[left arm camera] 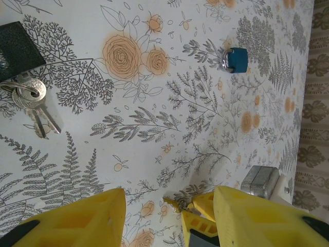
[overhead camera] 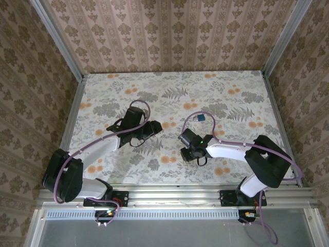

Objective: Unlock with the key

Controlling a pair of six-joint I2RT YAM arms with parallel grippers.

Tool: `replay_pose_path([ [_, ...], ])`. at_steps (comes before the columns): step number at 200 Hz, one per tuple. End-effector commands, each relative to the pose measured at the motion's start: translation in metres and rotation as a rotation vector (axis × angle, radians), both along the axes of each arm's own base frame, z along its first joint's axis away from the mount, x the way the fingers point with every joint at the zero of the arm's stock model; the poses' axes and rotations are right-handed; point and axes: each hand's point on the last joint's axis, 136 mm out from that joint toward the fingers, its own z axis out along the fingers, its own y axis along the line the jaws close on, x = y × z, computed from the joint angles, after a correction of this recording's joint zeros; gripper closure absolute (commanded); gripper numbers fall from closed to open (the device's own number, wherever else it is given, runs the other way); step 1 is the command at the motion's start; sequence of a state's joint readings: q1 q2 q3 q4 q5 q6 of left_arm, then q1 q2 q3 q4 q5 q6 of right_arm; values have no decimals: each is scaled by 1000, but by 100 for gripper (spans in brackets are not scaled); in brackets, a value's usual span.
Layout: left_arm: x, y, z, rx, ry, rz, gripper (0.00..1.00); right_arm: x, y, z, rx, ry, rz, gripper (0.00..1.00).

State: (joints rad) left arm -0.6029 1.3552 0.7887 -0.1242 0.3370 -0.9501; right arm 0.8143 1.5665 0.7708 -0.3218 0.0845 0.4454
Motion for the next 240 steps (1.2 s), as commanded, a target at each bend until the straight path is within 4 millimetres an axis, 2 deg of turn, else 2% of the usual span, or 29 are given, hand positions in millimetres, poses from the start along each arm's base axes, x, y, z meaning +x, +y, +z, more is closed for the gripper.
replay_pose_path([
  [1,2,-7,6,-21,-6,-9,42,9,1,-4,-63,-48,6,71],
  [38,1,-6,3,-20,-3,-7,42,9,3,-7,-123,-79,30,72],
  [81,1,-5,2,-19,-2,-3,41,13,5,-1,-184,-153,38,73],
  [128,-1,-3,2,-20,-3,2,42,19,9,23,-148,-212,19,71],
  [155,-1,-2,3,-23,-6,3,42,18,12,40,-102,-224,23,67],
  [176,-1,-4,4,-40,-8,2,41,16,16,45,-55,-206,17,63],
  [212,-1,-10,8,-86,-19,-12,41,18,18,40,-42,-185,7,61],
  [240,-5,-13,8,-91,-3,-43,42,19,18,26,-61,-155,0,61],
])
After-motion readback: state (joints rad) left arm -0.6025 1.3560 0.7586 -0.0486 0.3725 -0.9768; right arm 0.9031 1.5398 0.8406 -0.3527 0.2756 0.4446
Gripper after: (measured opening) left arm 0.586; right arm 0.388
